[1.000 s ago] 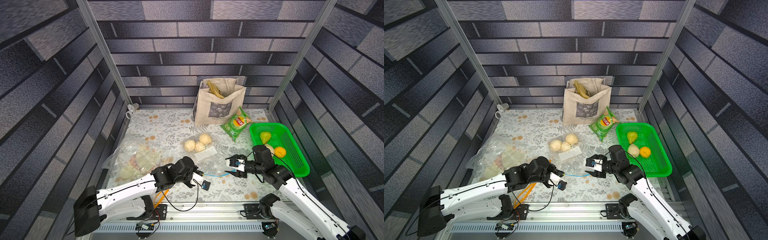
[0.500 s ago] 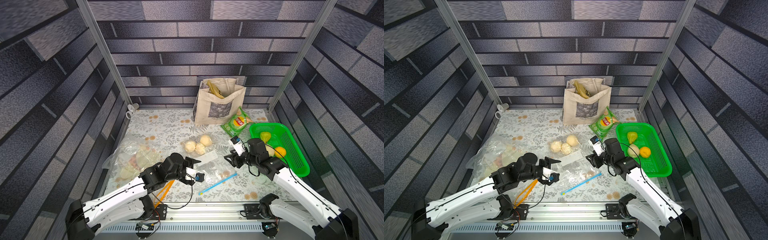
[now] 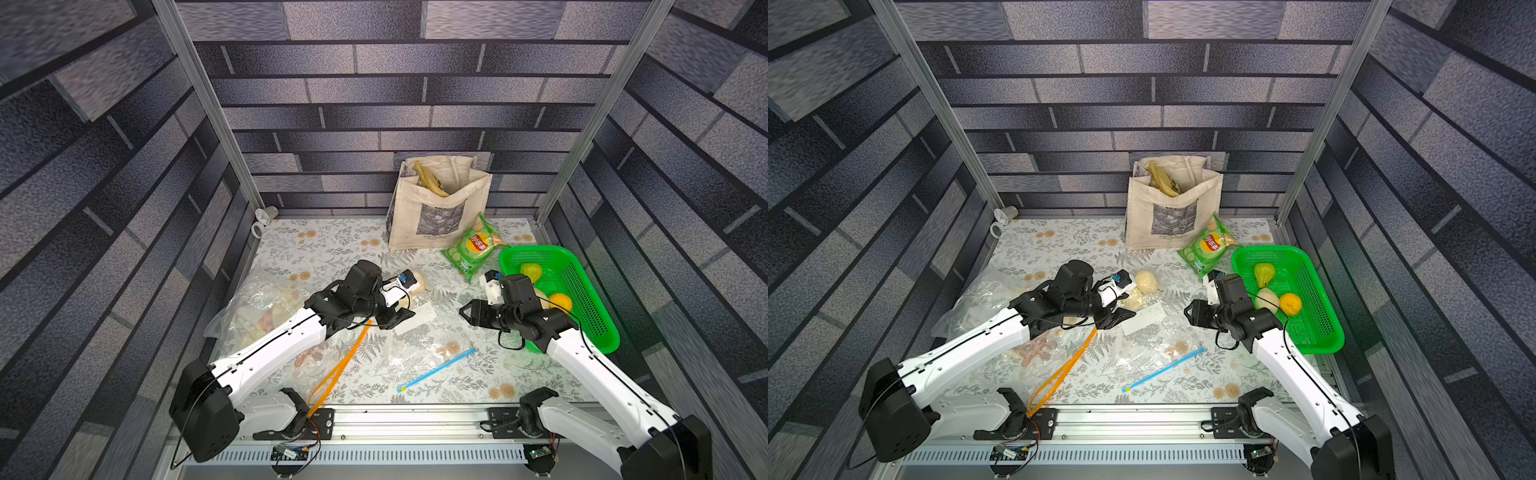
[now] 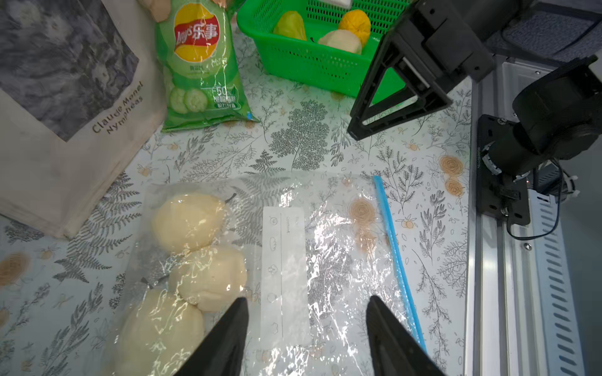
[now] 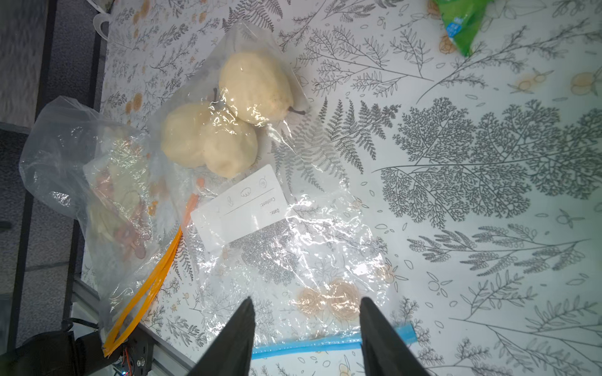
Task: Open the zip-top bag and take out the pear
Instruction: Place the zipper food storage bag at the center of the board.
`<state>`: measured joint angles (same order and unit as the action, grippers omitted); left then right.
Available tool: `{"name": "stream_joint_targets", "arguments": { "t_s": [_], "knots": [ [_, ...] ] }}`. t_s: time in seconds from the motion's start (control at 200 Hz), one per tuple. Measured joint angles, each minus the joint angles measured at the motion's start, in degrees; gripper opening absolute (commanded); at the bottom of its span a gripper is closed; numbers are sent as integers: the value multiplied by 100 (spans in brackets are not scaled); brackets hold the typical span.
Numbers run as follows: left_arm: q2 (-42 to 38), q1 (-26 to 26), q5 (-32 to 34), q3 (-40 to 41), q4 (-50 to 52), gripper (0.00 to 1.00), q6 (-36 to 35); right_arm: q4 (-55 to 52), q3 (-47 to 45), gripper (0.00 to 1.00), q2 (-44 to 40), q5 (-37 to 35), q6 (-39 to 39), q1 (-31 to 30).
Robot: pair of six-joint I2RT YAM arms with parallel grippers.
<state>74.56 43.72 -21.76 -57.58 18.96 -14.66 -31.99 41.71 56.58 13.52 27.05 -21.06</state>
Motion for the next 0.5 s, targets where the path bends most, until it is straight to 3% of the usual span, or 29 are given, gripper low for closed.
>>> {"name": "stream_joint_targets", "arguments": {
  "t_s": [0.245,0.496],
  "knots": [
    [1266,750,673,-785,765,63,592,-299,-271,55,-146,205,304,448],
    [2455,907,1545,-1596,1617,70,951,-334,-496,58,-304,367,317,612]
  ]
}}
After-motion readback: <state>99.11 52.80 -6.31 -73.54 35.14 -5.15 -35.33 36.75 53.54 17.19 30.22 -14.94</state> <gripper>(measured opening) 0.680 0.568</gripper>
